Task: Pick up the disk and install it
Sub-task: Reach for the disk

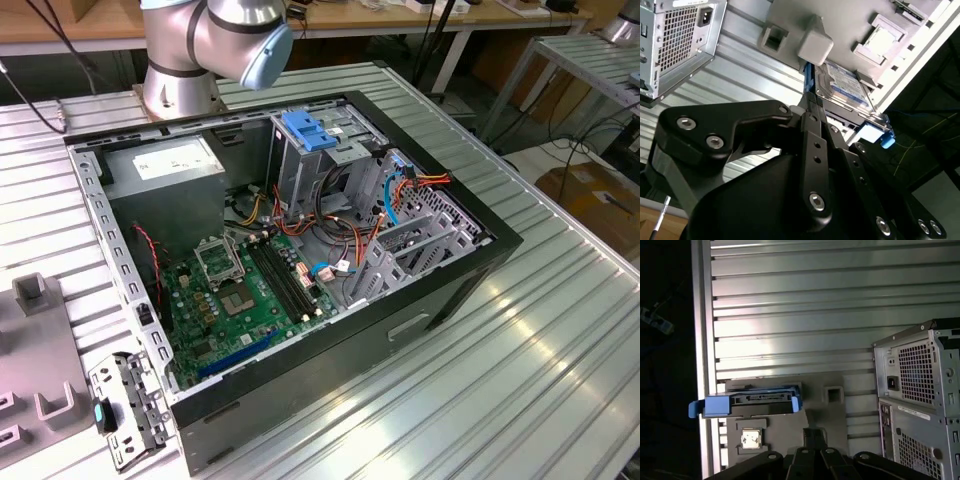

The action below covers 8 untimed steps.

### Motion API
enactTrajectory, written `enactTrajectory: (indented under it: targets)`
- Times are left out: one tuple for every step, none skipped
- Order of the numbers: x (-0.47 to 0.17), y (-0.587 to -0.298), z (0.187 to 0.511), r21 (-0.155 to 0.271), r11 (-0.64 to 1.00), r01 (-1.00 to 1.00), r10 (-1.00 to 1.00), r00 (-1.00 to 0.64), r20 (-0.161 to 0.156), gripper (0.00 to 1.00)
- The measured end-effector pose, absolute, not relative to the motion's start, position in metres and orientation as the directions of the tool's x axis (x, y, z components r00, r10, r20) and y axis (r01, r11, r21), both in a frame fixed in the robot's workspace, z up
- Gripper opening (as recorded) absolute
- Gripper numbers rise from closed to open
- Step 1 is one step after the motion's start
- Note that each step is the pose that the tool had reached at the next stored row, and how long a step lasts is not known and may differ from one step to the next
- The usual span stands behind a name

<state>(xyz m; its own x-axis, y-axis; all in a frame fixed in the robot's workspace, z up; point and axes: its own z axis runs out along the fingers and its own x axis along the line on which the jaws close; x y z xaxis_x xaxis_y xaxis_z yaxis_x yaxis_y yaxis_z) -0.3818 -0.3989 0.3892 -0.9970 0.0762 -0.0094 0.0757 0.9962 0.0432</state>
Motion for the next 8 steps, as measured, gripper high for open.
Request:
enactTrajectory:
  targets:
    - [-0.387, -0.399, 0.389, 0.043, 0.996, 0.076, 0.076, -0.997, -0.009, 0.11]
    - [-0.391, -0.399, 0.389, 0.043, 0.996, 0.076, 0.076, -0.997, -0.009, 0.11]
    - [-0.396, -0.399, 0.389, 0.043, 0.996, 0.076, 0.076, -0.997, -0.009, 0.11]
    - [-0.400, -0.398, 0.389, 0.043, 0.996, 0.076, 0.076, -0.997, -0.009, 0.11]
    - [-0.407, -0.397, 0.389, 0.043, 0.996, 0.076, 0.076, -0.997, -0.009, 0.11]
    - [-0.412, -0.395, 0.388, 0.043, 0.996, 0.076, 0.076, -0.997, -0.009, 0.11]
    - [-0.415, -0.394, 0.388, 0.040, 0.996, 0.076, 0.076, -0.997, -0.010, 0.11]
    - [-0.418, -0.393, 0.388, 0.036, 0.996, 0.076, 0.076, -0.997, -0.010, 0.11]
